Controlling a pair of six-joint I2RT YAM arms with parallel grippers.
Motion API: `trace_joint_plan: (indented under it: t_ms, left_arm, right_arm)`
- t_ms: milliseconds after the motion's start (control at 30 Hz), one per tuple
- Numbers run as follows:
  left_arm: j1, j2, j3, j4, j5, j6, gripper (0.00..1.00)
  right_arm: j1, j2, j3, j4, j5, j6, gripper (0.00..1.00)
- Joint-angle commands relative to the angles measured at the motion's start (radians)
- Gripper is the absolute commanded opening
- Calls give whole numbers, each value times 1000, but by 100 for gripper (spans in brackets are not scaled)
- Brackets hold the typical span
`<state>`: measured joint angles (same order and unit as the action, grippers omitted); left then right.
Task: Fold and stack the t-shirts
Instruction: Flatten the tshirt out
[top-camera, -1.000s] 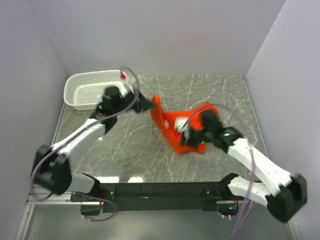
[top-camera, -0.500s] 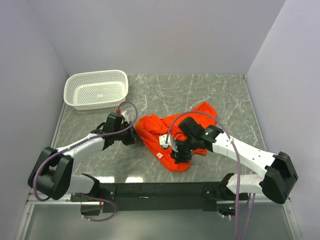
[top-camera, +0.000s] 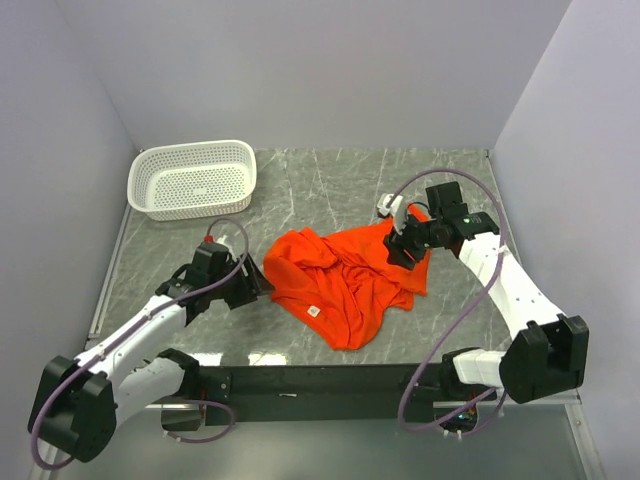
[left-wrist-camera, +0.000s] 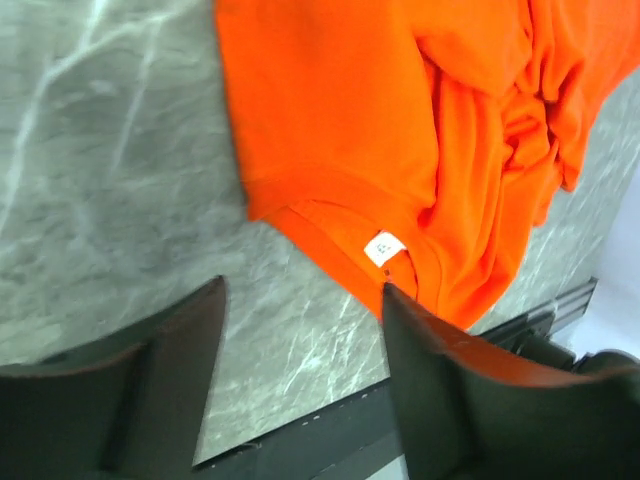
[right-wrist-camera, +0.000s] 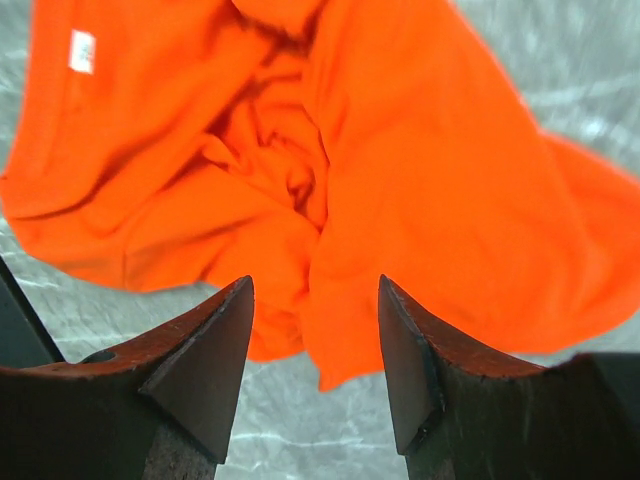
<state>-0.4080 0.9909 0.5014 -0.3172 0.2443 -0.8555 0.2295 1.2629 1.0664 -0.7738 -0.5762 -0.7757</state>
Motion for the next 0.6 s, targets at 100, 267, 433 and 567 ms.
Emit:
trace_joint_plan:
  t_ms: [100,267,433,567]
  left_arm:
    - [96,-8,-21,122,-28,-65,71]
    - [132,152,-6,299,35,-27,69]
    - [133,230,-21,371,73,-20,67]
    - [133,229,-32,376,79,-11,67]
  right_arm:
    - [-101,62,-74,21,15,-22,58]
    - [-113,105,-123,22,111,-56,57]
    - [-113,133,-177,61,207,-56,57]
    - [-101,162,-197,65,211,-48,57]
